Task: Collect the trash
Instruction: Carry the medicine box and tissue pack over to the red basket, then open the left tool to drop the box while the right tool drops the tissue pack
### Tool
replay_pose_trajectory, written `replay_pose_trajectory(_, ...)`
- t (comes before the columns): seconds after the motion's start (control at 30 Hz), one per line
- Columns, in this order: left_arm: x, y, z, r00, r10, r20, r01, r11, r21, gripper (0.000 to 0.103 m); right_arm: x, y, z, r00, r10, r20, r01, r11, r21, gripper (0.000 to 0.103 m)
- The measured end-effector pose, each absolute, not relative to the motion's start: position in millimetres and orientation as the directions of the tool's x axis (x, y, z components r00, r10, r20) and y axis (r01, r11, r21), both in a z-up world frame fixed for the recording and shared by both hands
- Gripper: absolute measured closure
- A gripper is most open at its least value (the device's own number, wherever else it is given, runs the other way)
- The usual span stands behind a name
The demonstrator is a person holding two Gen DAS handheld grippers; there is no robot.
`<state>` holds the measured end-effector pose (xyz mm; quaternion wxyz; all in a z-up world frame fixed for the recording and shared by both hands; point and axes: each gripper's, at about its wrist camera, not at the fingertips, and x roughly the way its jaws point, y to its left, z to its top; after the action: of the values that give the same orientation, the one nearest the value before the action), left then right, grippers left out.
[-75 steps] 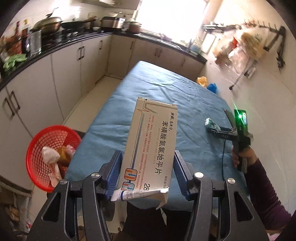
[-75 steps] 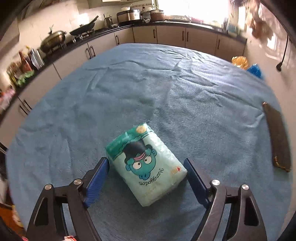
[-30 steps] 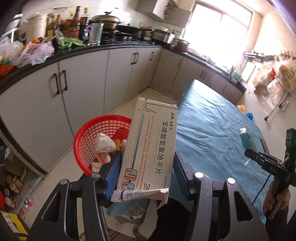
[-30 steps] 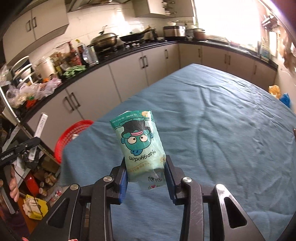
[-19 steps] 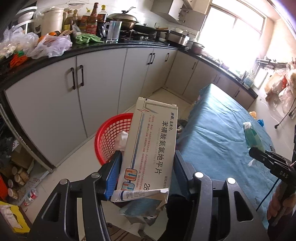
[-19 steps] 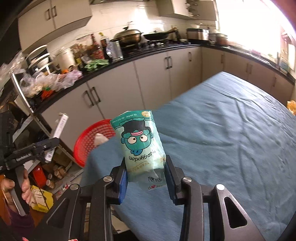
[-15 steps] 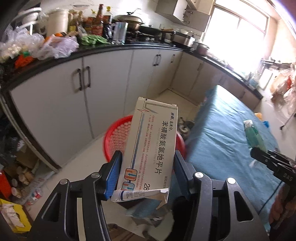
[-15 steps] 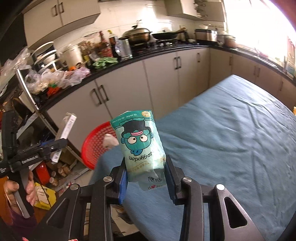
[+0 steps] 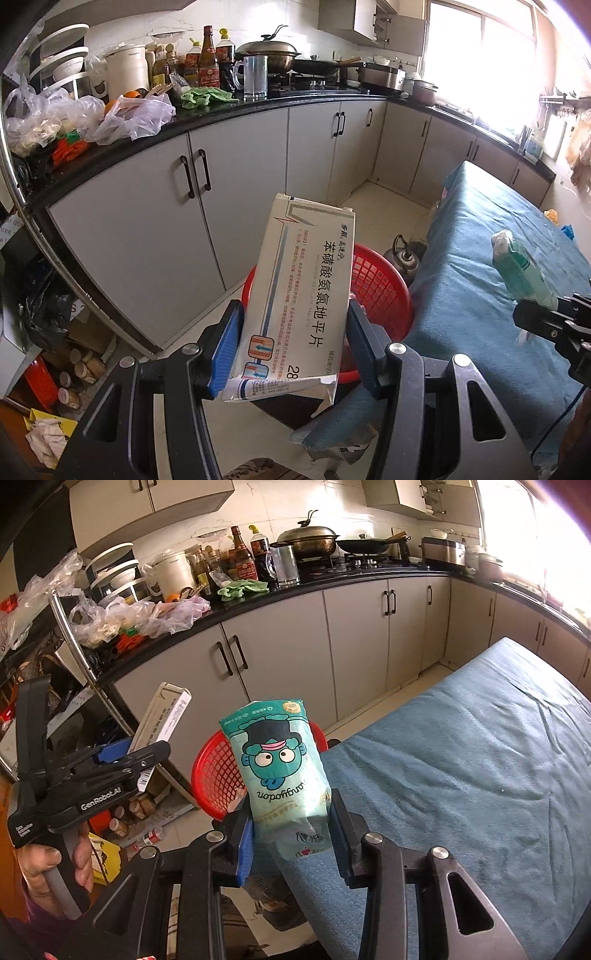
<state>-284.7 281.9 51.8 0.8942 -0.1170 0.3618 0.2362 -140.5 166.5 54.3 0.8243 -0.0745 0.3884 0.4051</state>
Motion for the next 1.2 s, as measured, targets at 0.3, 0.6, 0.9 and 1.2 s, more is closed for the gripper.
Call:
replay_pose_trajectory(0.3,-278,283,46,0.62,0.329,-0.712,-0.496,0.868,-0.031,0.049,-137,171,53,0.365,0.609,-0.704,-0.723,0.662,0.197,0.064)
replay_pose_trajectory(0.6,-264,297,31,0.602,0.299,-0.74,-0.496,0.867,-0.054,0.049,-125,189,51,0.343,0.611,-0.714,-0.731,0.651,0.206,0.064)
replay_pose_trajectory(0.9,-250,325,27,0.627,0.215,-0.748,-0.489,0.856,-0.164,0.049,-96,221,48,0.299,0.63,-0.717,-0.729,0.635,0.255,0.064)
replay_pose_trajectory(1.2,-234,338,7,0.617,0.164,-0.77,-0.502,0.836,-0.224,0.049,-61,256,19,0.226,0.626,-0.746,-0.709,0.631,0.314,0.062)
